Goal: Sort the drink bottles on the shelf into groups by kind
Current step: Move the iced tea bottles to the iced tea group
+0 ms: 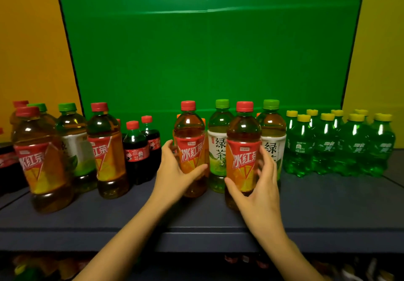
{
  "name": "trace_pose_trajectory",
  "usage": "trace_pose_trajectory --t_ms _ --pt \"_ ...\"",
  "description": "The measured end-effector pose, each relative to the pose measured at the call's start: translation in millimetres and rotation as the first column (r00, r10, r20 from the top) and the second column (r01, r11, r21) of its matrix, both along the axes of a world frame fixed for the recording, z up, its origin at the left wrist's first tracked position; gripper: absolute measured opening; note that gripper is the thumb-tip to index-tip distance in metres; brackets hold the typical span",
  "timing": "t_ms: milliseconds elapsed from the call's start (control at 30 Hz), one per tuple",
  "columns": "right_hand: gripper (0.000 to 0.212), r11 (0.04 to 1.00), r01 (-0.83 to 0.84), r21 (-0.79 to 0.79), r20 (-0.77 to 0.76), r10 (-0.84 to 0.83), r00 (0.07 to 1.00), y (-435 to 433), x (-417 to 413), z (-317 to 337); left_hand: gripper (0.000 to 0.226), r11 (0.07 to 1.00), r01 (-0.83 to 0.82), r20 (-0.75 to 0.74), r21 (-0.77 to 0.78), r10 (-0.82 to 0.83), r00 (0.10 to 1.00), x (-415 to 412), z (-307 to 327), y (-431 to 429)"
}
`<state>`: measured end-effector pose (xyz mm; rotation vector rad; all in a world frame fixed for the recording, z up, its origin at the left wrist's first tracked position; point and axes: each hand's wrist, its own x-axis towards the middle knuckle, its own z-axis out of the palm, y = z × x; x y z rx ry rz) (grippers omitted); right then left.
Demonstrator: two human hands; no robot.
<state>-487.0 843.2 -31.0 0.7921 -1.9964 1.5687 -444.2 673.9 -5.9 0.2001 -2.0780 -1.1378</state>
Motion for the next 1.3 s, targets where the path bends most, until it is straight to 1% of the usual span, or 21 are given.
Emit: trace_pose_trajectory --t_ms 167,267,333,400,467,567,733,867,1000,1067,1133,1300 --pt "0.103 0.987 0.143 0.074 0.043 -0.146 0.988 -11.6 0.8 0.8 0.086 0.996 -0.045 0.003 0.078 0.045 0.999 -18.9 -1.4 -6.5" --pt "0.093 0.975 0.181 0.132 0.044 -0.188 0.981 -15.3 -1.0 0.8 0.066 0.996 -0.022 -0.019 0.087 0.024 1.000 -23.1 -5.1 -7.9" --pt "0.083 0.977 0.161 0.143 0.060 -0.170 0.984 -16.0 -2.3 0.5 0.059 0.995 0.005 -0.028 0.096 -0.002 1.000 -21.0 -5.5 -9.0" --pt "0.078 0.985 0.112 0.132 0.091 -0.124 0.988 -15.3 -3.3 2.1 0.056 0.993 0.035 -0.050 0.114 -0.030 0.998 -16.3 -7.0 -10.0" --pt "0.079 0.990 0.051 0.133 0.121 -0.068 0.990 -14.6 -3.0 4.6 0.054 0.990 0.048 -0.085 0.130 -0.037 0.996 -8.9 -10.5 -9.1" --pt "0.079 0.990 -0.048 0.135 0.157 0.026 0.987 -16.2 -1.7 7.1 0.052 0.989 0.030 -0.130 0.147 -0.011 0.991 3.1 -13.4 -7.5" --pt "0.077 0.974 -0.218 0.063 0.205 0.201 0.958 -28.2 6.9 7.8 0.053 0.974 -0.006 -0.206 0.226 0.054 0.977 32.4 -12.7 -16.5" --pt "0.074 0.938 -0.347 0.013 0.247 0.334 0.910 -48.7 23.4 13.8 0.053 0.961 -0.066 -0.282 0.267 0.144 0.949 74.2 -3.3 -34.7" --pt "0.076 0.887 -0.461 -0.024 0.209 0.455 0.866 -81.8 41.4 19.7 0.058 0.945 -0.133 -0.325 0.299 0.232 0.917 125.6 6.5 -63.7" --pt "0.074 0.860 -0.510 -0.019 0.204 0.503 0.840 -101.9 53.4 21.2 0.064 0.934 -0.177 -0.326 0.310 0.279 0.903 152.8 7.5 -80.6" --pt "0.071 0.835 -0.550 -0.003 0.202 0.539 0.818 -123.7 67.9 22.0 0.063 0.922 -0.224 -0.324 0.317 0.327 0.887 179.2 6.0 -97.8" --pt "0.079 0.771 -0.637 0.024 0.181 0.623 0.761 -185.8 115.8 24.6 0.060 0.880 -0.371 -0.294 0.298 0.454 0.841 247.0 -4.6 -150.0"
